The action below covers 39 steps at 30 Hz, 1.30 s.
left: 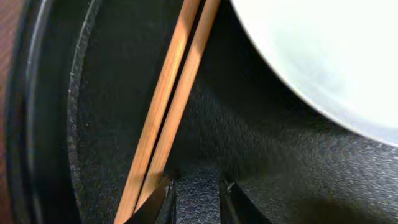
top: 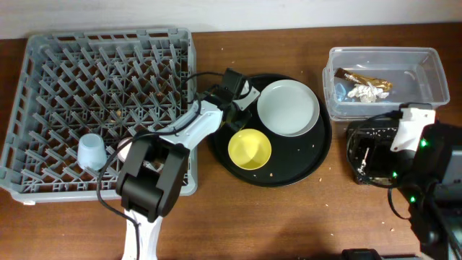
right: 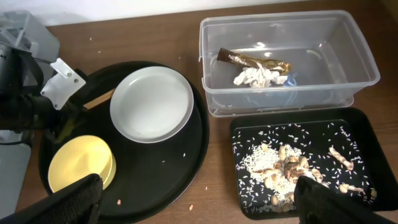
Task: Sort waste into correct bins and load items into the dishwasher rack
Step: 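Pinch the chopsticks off the round tray with left gripper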
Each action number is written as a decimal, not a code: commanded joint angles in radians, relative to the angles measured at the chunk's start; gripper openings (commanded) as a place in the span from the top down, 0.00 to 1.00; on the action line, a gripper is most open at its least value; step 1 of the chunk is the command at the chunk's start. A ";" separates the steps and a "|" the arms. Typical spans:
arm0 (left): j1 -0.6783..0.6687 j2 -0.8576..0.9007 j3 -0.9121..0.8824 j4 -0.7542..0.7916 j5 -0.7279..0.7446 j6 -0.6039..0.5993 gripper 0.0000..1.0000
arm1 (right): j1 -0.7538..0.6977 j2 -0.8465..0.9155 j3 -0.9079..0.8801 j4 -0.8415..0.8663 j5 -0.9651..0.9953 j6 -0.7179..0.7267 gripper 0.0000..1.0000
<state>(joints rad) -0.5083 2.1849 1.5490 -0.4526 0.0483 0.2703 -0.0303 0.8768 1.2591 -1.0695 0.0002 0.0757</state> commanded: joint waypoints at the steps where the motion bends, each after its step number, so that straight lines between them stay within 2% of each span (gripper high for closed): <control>1: 0.001 0.009 0.004 0.016 -0.012 0.020 0.77 | -0.003 0.045 0.000 0.000 0.012 -0.001 0.01; 4: 0.001 0.008 0.004 0.014 -0.021 0.019 0.77 | -0.003 0.139 0.000 0.000 0.012 -0.001 0.02; 11: 0.001 0.008 0.058 -0.035 -0.053 0.019 0.77 | -0.003 0.491 0.000 0.004 0.012 -0.001 0.02; 13: 0.001 0.008 0.058 -0.035 -0.056 0.019 0.76 | -0.003 0.537 0.000 0.011 0.009 0.000 0.02; 18: 0.005 0.009 0.056 -0.045 -0.057 0.020 0.67 | -0.003 0.551 0.000 0.011 0.009 -0.001 0.02; 21: 0.008 0.016 0.056 -0.041 -0.065 0.043 0.67 | -0.003 0.551 0.000 0.011 0.009 -0.001 0.02; 24: -0.005 0.026 0.056 -0.067 -0.003 0.046 0.67 | -0.003 0.551 0.000 0.011 0.009 -0.001 0.02; 29: -0.003 0.058 0.055 -0.082 -0.030 0.046 0.68 | -0.003 0.551 0.000 0.011 0.009 -0.001 0.02; 30: -0.001 0.074 0.055 -0.084 -0.028 0.045 0.71 | -0.003 0.551 0.000 0.011 0.009 -0.001 0.02; 33: -0.017 0.037 0.088 -0.188 0.014 0.045 0.72 | -0.003 0.551 0.000 0.011 0.009 -0.001 0.02; 36: -0.021 -0.008 0.218 -0.309 -0.011 0.068 0.64 | -0.003 0.551 0.000 0.011 0.009 -0.001 0.02; 37: -0.019 -0.008 0.228 -0.313 -0.036 0.092 0.60 | -0.003 0.551 0.000 0.011 0.009 -0.001 0.02; 39: -0.019 0.008 0.228 -0.296 -0.049 0.110 0.59 | -0.003 0.551 0.000 0.011 0.009 -0.001 0.01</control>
<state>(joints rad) -0.5255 2.2097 1.7638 -0.7586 0.0257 0.3378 -0.0303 1.4254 1.2587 -1.0580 0.0006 0.0753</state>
